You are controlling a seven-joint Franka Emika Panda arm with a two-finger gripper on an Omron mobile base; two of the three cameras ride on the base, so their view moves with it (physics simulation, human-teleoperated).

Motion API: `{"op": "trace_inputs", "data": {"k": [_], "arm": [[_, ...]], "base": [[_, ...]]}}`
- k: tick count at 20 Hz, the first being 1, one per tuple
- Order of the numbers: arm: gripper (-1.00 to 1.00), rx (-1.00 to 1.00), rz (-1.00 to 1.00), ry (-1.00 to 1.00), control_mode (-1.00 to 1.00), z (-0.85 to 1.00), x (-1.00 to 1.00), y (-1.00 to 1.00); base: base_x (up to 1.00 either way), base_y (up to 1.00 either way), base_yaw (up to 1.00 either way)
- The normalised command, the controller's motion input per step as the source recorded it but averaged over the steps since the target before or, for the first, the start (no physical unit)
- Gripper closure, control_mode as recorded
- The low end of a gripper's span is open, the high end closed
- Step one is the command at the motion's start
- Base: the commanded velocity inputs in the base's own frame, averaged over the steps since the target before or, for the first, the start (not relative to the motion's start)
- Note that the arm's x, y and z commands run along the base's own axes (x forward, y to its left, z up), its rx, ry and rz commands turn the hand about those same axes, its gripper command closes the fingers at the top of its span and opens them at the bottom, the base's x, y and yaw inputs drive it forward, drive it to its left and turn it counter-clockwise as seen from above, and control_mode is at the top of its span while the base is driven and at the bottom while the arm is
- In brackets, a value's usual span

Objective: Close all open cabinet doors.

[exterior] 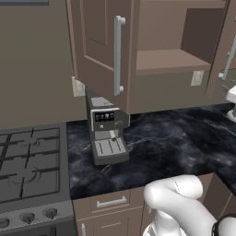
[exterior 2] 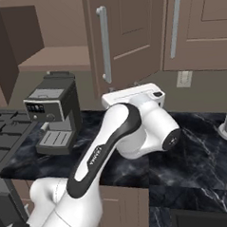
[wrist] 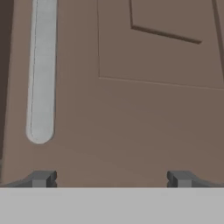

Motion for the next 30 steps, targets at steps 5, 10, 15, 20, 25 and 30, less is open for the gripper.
{"op": "trace_inputs", "data": {"k": [5,10,15,20,25,30], "arm": [[-1.00,0.00,0.00,0.00,-1.00,0.00,0.32,0.00],[-1.00,0.00,0.00,0.00,-1.00,0.00,0.36,0.03],[-1.00,0.00,-0.01,0.00,-1.00,0.00,0.17,0.07],[-1.00,0.00,-0.09,0.00,-1.00,0.00,0.09,0.19],[-1.00,0.00,-0.13,0.00,-1.00,-0.01,0.11,0.34],[-1.00,0.00,-0.13,0.00,-1.00,0.00,0.12,0.30]], "base": [[0.00,0.00,0.00],[0.00,0.00,0.00],[0.00,0.00,0.00],[0.00,0.00,0.00],[0.00,0.00,0.00],[0.00,0.00,0.00]]}}
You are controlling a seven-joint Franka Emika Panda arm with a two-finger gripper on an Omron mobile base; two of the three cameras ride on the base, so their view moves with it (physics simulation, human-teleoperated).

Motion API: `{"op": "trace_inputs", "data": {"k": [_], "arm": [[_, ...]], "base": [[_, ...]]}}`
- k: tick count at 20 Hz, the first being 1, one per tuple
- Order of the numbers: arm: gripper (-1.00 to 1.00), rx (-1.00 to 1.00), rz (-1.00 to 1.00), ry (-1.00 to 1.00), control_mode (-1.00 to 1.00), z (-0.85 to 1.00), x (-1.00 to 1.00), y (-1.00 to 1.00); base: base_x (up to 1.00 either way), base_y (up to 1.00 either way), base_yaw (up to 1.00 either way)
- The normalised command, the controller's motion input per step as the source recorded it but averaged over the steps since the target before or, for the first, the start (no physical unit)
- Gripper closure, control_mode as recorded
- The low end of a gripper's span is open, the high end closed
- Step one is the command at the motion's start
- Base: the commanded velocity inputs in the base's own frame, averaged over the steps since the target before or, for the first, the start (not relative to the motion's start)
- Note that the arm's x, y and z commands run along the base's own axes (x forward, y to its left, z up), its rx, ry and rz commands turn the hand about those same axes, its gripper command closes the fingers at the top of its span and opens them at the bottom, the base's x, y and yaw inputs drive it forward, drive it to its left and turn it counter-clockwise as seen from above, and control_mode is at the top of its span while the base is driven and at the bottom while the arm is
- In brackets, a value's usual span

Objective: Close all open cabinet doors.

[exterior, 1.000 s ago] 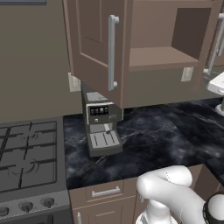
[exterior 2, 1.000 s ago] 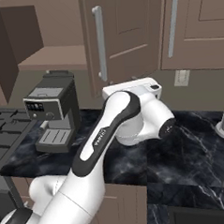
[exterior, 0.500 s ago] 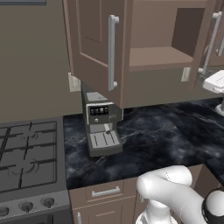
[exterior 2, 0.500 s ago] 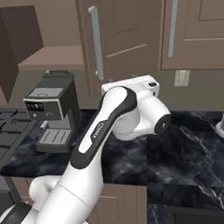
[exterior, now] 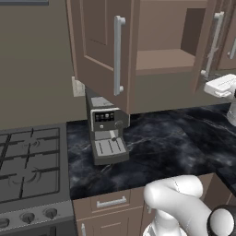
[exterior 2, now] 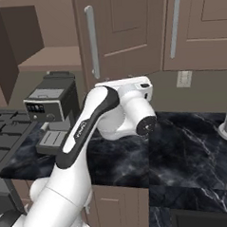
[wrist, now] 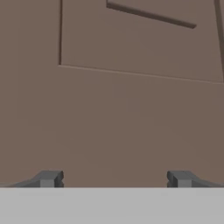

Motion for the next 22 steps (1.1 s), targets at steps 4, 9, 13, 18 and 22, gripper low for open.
{"op": "trace_inputs", "data": {"k": [4,9,13,18,22], "arm": [[-1.00,0.00,-0.12,0.00,-1.00,0.00,0.20,0.20],[-1.00,0.00,-0.11,0.00,-1.00,0.00,0.27,0.15],[-1.00,0.00,-0.10,0.00,-1.00,0.00,0.25,0.15],[-1.00,0.00,-0.08,0.00,-1.00,0.00,0.24,0.11],[-1.00,0.00,-0.08,0.00,-1.00,0.00,0.27,0.11]], "base": [[0.00,0.00,0.00],[0.00,0.00,0.00],[0.00,0.00,0.00],[0.00,0.00,0.00],[0.00,0.00,0.00]]}}
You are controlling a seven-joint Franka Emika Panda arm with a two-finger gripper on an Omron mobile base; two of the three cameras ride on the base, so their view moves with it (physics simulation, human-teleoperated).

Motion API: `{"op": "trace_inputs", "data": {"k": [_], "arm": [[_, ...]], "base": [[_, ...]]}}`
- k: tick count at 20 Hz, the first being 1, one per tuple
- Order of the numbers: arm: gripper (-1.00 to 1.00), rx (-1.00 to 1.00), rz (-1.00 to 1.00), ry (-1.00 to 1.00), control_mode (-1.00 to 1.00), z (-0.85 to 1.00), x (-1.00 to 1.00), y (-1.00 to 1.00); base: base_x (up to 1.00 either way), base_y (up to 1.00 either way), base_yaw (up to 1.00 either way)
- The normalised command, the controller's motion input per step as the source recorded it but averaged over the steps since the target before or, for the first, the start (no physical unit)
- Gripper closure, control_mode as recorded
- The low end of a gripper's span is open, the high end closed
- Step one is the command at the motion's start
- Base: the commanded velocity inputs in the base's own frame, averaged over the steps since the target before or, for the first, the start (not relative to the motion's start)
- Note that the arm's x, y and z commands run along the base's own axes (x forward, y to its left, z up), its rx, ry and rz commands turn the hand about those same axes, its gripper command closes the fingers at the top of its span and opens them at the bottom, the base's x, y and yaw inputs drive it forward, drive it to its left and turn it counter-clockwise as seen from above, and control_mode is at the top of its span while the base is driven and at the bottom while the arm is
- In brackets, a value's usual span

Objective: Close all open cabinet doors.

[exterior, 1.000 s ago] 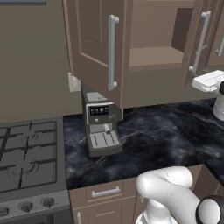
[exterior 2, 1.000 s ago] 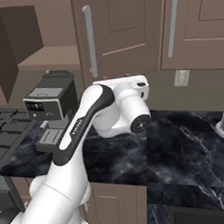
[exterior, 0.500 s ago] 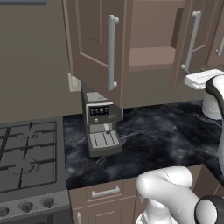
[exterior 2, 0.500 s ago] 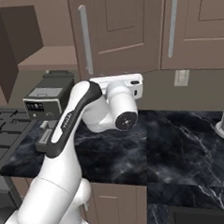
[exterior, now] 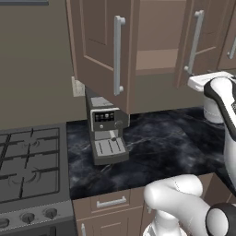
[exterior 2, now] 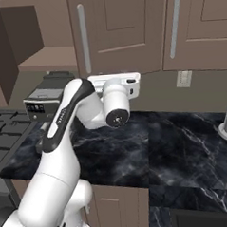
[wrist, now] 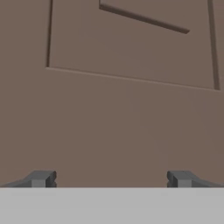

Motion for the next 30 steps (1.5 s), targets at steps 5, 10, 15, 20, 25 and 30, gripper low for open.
{"op": "trace_inputs", "data": {"k": [5,10,15,20,25,30], "arm": [[-1.00,0.00,-0.09,0.00,-1.00,0.00,0.27,0.14],[-1.00,0.00,-0.09,0.00,-1.00,0.00,0.26,0.13],[-1.00,0.00,-0.08,0.00,-1.00,0.00,0.31,0.13],[-1.00,0.00,-0.07,0.00,-1.00,0.00,0.30,0.10],[-1.00,0.00,-0.04,0.00,-1.00,0.00,0.37,0.07],[-1.00,0.00,0.00,0.00,-1.00,0.00,0.29,0.00]], "base": [[0.00,0.00,0.00],[0.00,0.00,0.00],[0.00,0.00,0.00],[0.00,0.00,0.00],[0.00,0.00,0.00],[0.00,0.00,0.00]]}}
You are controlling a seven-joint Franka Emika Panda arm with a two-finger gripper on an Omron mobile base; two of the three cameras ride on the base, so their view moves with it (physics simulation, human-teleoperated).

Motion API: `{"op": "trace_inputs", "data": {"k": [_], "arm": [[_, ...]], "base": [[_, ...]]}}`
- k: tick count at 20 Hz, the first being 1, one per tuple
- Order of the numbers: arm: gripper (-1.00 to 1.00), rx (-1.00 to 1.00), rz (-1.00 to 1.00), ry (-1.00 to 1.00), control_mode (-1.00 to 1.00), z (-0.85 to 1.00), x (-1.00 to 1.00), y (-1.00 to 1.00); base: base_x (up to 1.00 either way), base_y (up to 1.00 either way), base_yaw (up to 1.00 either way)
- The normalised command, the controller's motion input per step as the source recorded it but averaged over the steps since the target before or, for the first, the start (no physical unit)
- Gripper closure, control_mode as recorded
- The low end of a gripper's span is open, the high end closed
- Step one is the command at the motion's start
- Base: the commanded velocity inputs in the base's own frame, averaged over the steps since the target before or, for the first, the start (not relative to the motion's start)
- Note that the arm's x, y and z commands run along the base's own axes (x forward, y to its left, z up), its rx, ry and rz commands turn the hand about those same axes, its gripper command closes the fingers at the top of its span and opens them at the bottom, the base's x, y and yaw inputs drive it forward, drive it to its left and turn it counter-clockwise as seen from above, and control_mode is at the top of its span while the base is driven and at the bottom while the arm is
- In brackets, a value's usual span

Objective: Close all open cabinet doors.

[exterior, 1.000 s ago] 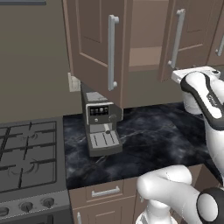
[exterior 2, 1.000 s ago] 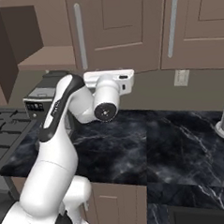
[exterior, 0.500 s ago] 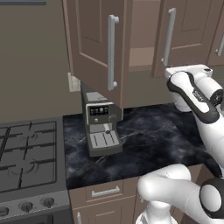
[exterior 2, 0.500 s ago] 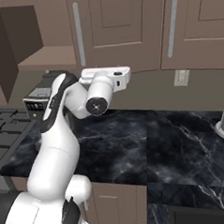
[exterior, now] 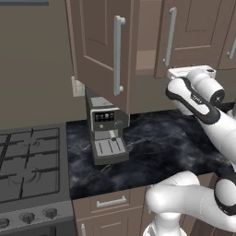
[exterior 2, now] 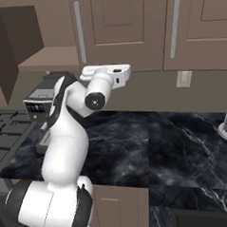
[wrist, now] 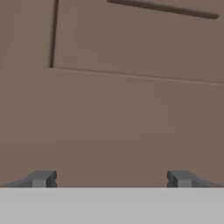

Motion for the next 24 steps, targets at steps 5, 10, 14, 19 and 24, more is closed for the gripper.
{"op": "trace_inputs", "data": {"k": [5,10,14,19,24], "arm": [[-1.00,0.00,0.00,0.01,-1.00,0.00,0.28,0.00],[-1.00,0.00,0.00,0.02,-1.00,0.00,0.24,0.00],[-1.00,0.00,0.00,0.03,-1.00,0.00,0.24,0.00],[-1.00,0.00,0.00,0.05,-1.00,0.00,0.22,0.00],[-1.00,0.00,-0.04,0.07,-1.00,0.00,-0.04,0.00]], "base": [[0.00,0.00,0.00],[0.00,0.00,0.00],[0.00,0.00,0.00],[0.00,0.00,0.00],[0.00,0.00,0.00]]}}
